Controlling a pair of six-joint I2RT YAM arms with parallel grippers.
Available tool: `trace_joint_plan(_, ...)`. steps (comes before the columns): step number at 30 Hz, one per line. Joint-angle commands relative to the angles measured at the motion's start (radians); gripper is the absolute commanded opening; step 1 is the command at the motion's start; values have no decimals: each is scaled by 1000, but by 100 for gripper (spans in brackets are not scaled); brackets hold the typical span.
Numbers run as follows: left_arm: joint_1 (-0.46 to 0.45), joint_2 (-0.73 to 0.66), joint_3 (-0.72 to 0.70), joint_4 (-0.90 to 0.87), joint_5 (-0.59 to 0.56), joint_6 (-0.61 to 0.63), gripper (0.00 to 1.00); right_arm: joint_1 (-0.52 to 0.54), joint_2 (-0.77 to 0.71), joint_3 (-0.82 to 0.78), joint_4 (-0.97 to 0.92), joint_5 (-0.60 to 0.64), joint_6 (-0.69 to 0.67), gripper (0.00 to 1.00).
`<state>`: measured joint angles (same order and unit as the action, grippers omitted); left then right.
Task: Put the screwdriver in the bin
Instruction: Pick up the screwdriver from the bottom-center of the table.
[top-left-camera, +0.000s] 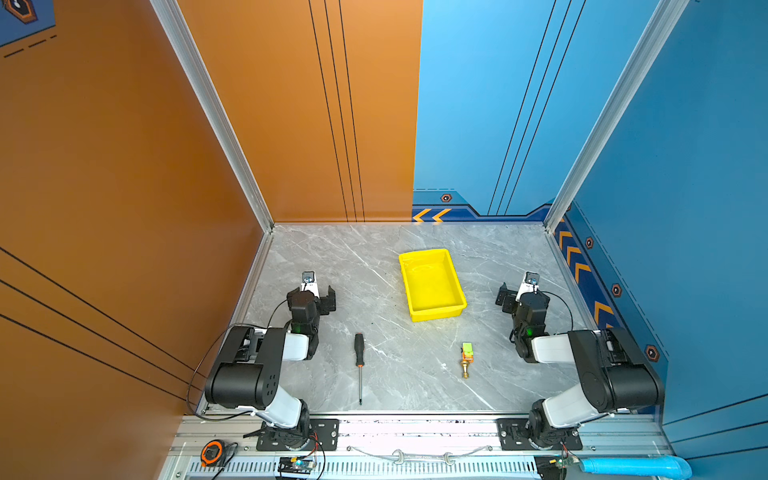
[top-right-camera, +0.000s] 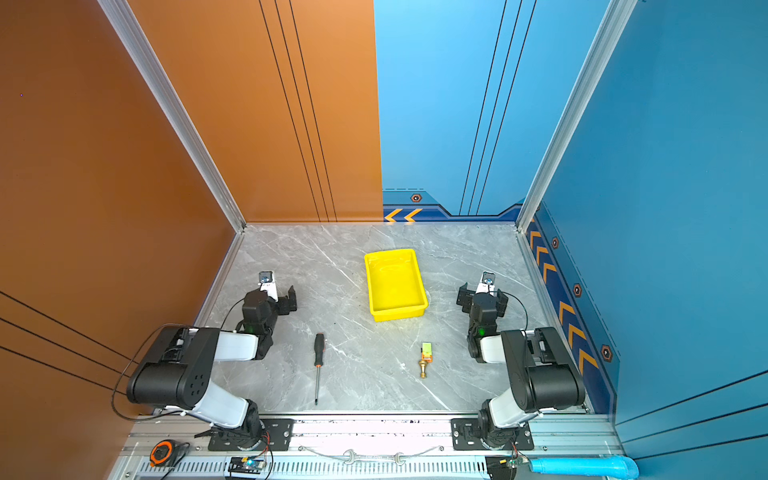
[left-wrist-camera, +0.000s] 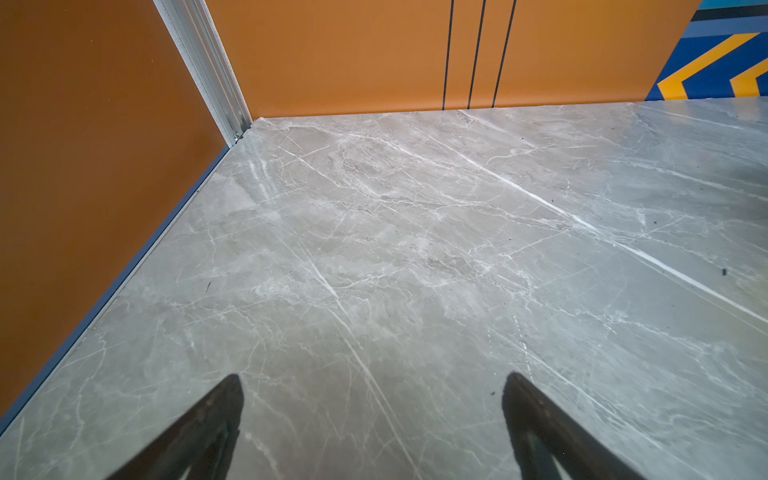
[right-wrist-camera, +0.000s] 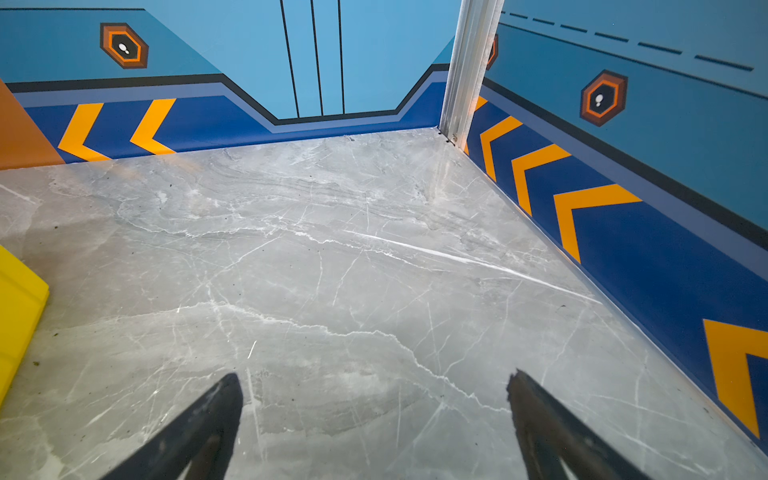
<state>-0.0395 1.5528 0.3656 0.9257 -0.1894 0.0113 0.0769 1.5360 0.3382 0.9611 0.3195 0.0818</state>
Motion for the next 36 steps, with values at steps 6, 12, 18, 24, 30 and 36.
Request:
trace_joint_plan(6,-2,10,16,-4,10,0,98,-5,15,13,-4,18,-1,100)
trace_joint_plan(12,-2,12,16,-4,13,0,98,-5,15,13,-4,17,-1,100)
trace_joint_plan(18,0,9,14,-4,14,-2,98,-6,15,13,-4,16,0,100)
trace_joint_plan(24,20,-102,68,-208,12,-29,98,-10,-113,26,-147,-38,-11,100)
trace_joint_plan(30,34,-306,137,-564,1,-80,98,-2,-316,88,-450,-28,29,100)
trace_joint_plan(36,-63,-481,263,-918,-102,-160,98,45,-542,216,-911,110,266,100)
